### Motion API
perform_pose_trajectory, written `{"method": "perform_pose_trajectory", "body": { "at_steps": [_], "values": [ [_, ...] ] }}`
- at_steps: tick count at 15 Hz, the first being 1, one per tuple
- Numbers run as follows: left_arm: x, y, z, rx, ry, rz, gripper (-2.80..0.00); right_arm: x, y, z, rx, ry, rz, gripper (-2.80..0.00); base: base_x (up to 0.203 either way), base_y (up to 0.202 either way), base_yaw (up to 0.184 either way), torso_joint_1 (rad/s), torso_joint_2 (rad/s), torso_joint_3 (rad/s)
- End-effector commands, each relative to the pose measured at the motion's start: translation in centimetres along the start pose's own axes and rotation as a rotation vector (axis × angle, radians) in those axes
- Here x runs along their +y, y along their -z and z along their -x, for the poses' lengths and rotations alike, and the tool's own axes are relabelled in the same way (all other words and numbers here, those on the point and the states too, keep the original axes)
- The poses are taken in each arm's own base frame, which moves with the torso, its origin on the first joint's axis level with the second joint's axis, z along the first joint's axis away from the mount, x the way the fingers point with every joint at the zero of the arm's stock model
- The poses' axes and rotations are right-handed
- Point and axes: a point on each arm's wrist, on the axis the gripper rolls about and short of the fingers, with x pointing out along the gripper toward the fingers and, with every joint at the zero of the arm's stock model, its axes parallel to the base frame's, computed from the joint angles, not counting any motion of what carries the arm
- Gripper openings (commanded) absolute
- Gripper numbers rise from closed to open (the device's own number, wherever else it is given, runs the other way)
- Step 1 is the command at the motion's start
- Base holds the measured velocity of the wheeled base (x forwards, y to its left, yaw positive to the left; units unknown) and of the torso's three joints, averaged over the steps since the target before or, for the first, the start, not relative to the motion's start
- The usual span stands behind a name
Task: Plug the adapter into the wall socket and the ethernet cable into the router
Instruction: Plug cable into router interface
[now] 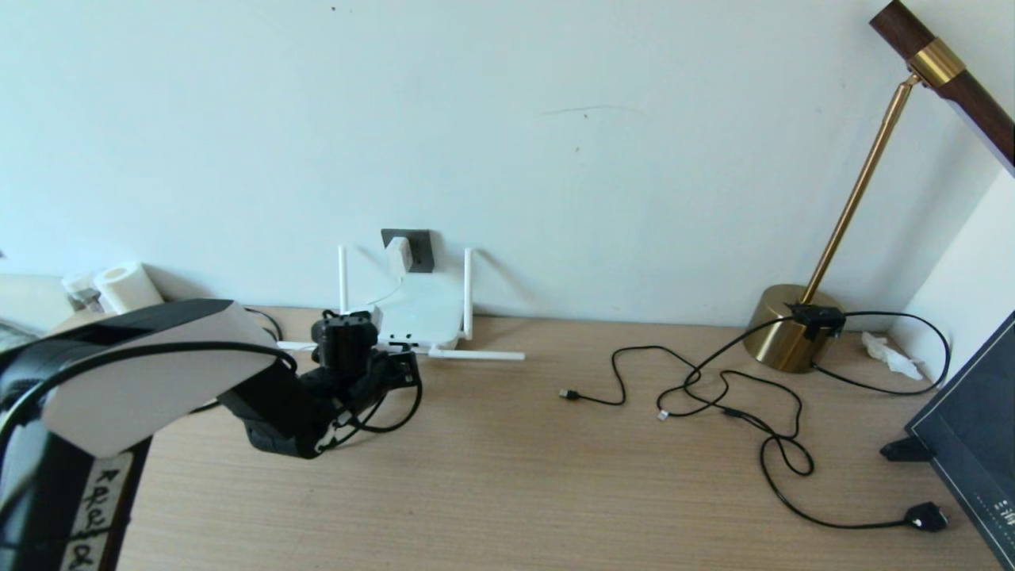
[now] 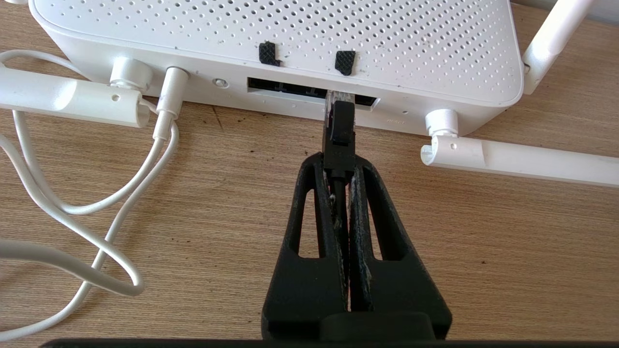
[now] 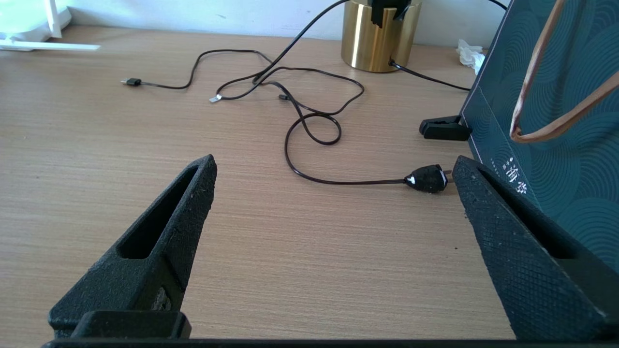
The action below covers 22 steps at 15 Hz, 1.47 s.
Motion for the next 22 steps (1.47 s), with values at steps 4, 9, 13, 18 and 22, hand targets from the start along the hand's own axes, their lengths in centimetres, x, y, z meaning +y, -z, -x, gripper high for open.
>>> {"method": "perform_pose_trajectory", "body": {
  "at_steps": [4,9,13,18,22],
  "values": [
    [0.04,-0.15,-0.07,-0.008,0.001,0.003,-2.80,0.00,0.00,0.00,0.000,-0.001,0.000,0.00,0.000,0.000,0.000,0.000,0.00,0.000],
    [0.14,-0.38,-0.02,-0.013,-0.001,0.004,-2.80,0.00,0.00,-0.01,0.001,-0.001,0.000,0.00,0.000,0.000,0.000,0.000,0.00,0.000],
    [0.15,-0.40,0.09,-0.013,-0.003,0.004,-2.80,0.00,0.00,0.00,0.000,-0.001,0.000,0.00,0.000,0.000,0.000,0.000,0.00,0.000],
    [0.14,-0.30,0.28,-0.012,-0.002,0.004,-2.80,0.00,0.00,0.00,0.000,-0.001,0.000,0.00,0.000,0.000,0.000,0.000,0.00,0.000],
    [0.19,-0.26,0.25,-0.010,-0.003,0.004,-2.80,0.00,0.00,0.00,0.000,-0.001,0.000,0.00,0.000,0.000,0.000,0.000,0.00,0.000]
  ]
}}
